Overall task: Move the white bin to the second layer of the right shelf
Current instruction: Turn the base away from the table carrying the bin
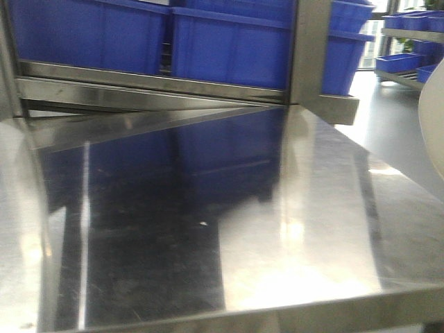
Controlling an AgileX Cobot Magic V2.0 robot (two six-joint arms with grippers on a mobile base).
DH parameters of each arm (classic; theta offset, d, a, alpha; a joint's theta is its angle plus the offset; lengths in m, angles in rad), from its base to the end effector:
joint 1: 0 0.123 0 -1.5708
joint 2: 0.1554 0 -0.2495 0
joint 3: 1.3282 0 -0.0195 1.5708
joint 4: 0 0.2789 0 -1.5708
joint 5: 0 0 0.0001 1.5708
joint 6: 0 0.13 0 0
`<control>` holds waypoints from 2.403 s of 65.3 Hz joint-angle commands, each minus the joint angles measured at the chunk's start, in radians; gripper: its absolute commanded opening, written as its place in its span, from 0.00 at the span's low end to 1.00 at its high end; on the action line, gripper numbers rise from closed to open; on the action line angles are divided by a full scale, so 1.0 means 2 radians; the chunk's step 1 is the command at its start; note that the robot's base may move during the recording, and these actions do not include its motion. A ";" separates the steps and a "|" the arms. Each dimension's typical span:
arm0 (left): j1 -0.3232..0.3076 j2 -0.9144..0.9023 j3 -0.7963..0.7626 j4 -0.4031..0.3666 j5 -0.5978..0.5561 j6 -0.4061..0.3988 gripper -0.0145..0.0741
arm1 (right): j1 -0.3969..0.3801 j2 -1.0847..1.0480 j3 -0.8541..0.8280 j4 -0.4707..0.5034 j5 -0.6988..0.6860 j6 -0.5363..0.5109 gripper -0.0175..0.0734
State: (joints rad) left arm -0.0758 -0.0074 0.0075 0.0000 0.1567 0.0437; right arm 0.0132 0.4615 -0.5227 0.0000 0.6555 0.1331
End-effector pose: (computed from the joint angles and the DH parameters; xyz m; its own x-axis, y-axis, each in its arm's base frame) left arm 0.1586 -0.0120 0.1943 -0.0660 0.0488 -0.9966 0.0787 0.9959 0.0436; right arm 0.1830 0.0024 0.2646 -0.4831 0.1263 -0.8664 0.0514 0.9919 0.1160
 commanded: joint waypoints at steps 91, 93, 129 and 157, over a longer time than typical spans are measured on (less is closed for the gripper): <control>-0.002 -0.008 0.018 -0.003 -0.043 -0.003 0.26 | -0.002 -0.001 -0.015 0.000 -0.045 0.002 0.28; -0.002 -0.008 0.018 -0.003 -0.043 -0.003 0.26 | -0.002 -0.001 -0.015 0.000 -0.045 0.002 0.28; -0.002 -0.008 0.018 -0.003 -0.043 -0.003 0.26 | -0.002 -0.001 -0.015 0.000 -0.045 0.002 0.28; -0.002 -0.008 0.018 -0.003 -0.043 -0.003 0.26 | -0.002 -0.001 -0.015 0.000 -0.045 0.002 0.28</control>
State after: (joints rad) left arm -0.0758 -0.0074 0.0075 0.0000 0.1567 0.0437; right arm 0.0132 0.4578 -0.5227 0.0000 0.6555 0.1331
